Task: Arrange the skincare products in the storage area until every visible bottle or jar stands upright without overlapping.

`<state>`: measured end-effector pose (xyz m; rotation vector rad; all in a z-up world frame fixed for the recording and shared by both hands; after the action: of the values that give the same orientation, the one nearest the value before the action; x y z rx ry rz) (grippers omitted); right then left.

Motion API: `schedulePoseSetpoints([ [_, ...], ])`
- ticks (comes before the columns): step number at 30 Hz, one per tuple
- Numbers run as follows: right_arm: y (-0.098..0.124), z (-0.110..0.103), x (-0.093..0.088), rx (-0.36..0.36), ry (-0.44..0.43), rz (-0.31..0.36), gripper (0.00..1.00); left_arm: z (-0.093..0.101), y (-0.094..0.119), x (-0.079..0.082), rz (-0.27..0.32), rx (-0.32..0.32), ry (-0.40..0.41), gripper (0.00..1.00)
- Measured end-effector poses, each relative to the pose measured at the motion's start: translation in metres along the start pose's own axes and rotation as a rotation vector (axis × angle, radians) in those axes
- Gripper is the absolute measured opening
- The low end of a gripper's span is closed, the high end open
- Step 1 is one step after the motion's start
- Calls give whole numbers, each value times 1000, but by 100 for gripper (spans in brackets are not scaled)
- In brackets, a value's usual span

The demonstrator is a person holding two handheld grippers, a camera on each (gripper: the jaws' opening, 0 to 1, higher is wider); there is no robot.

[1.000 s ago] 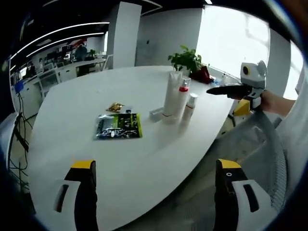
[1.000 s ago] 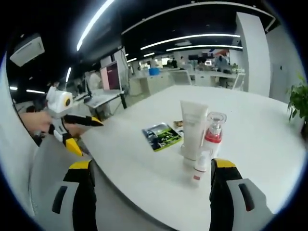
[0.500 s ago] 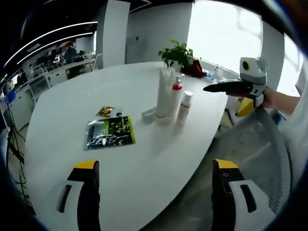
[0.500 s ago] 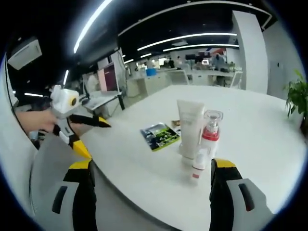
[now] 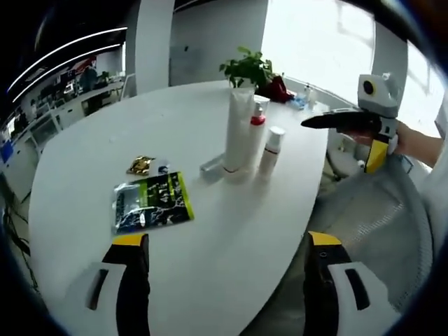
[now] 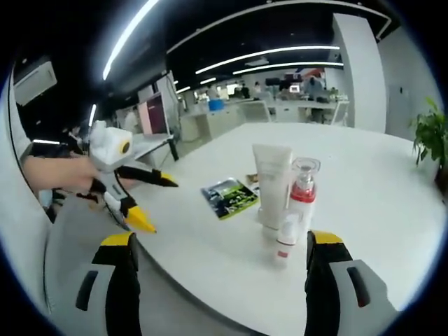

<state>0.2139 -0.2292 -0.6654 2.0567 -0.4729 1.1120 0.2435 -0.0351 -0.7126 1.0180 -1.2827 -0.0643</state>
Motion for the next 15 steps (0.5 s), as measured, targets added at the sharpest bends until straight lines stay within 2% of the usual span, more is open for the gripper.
schedulePoseSetpoints([
  [10,-1,2,0,-4,-7,-3,100,-9,-27,10,-32,-54,-76,74],
  [15,-2,2,0,-7,0,-11,100,-15,-40,13,-45,-70,-102,74],
])
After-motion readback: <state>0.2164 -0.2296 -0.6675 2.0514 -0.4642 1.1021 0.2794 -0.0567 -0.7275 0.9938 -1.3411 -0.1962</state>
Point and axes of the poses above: the point that each gripper's makers call its tool centre point, and the gripper's own axes: y roughly backward along the fingers, z roughly to its right, x roughly out of its top, the point moved 3 cm from there along y, roughly backward along the fingers, and after that the axes turned 13 degrees about -y, right-handed, at the moved point
